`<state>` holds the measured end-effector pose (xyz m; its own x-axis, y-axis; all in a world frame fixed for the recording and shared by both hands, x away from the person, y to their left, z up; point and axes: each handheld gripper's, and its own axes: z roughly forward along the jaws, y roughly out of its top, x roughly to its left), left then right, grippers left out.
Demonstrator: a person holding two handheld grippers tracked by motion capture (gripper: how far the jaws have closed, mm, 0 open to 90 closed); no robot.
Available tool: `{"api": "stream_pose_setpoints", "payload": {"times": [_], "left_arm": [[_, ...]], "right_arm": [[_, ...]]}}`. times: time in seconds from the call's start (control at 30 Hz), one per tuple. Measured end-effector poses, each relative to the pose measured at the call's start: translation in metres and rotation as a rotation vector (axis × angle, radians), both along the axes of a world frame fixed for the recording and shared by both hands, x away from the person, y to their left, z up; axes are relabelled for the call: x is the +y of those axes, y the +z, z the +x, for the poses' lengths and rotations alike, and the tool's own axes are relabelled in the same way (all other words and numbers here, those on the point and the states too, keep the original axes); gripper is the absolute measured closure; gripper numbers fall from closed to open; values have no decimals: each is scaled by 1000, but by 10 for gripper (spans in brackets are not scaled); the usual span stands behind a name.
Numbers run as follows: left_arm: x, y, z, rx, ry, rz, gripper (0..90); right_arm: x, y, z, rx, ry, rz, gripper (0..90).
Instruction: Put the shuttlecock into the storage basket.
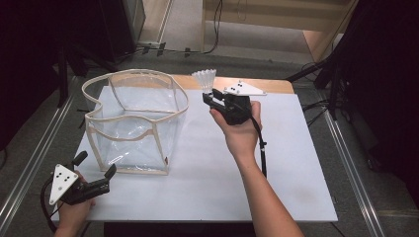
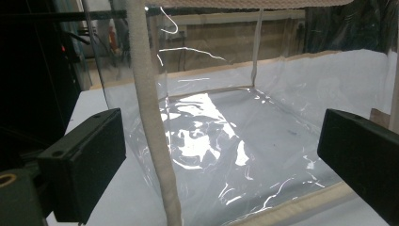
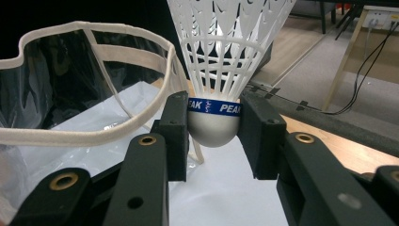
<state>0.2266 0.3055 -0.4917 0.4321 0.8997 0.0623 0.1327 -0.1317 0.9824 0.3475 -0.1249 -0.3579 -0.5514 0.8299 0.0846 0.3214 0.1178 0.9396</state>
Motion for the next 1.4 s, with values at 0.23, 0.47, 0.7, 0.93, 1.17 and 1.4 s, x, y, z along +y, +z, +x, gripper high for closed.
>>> {"api": "stream_pose_setpoints", "payload": {"times": [0.23, 0.47, 0.7, 0.93, 1.17, 1.4], "left_arm": [[0, 0, 0, 1, 0, 4, 23], [0, 0, 0, 0, 0, 2, 23], [0, 0, 0, 0, 0, 0, 23], [0, 0, 0, 0, 0, -2, 23], [0, 0, 0, 0, -1, -4, 23], [0, 0, 0, 1, -1, -5, 23]], "right_arm": [[2, 4, -1, -15, 5, 1, 622], [4, 8, -1, -24, 13, 6, 622], [7, 9, -2, -28, 25, 3, 622], [11, 12, -3, -37, 37, 4, 622], [14, 13, -4, -41, 50, 10, 622], [18, 14, -5, -41, 64, 15, 622]]}}
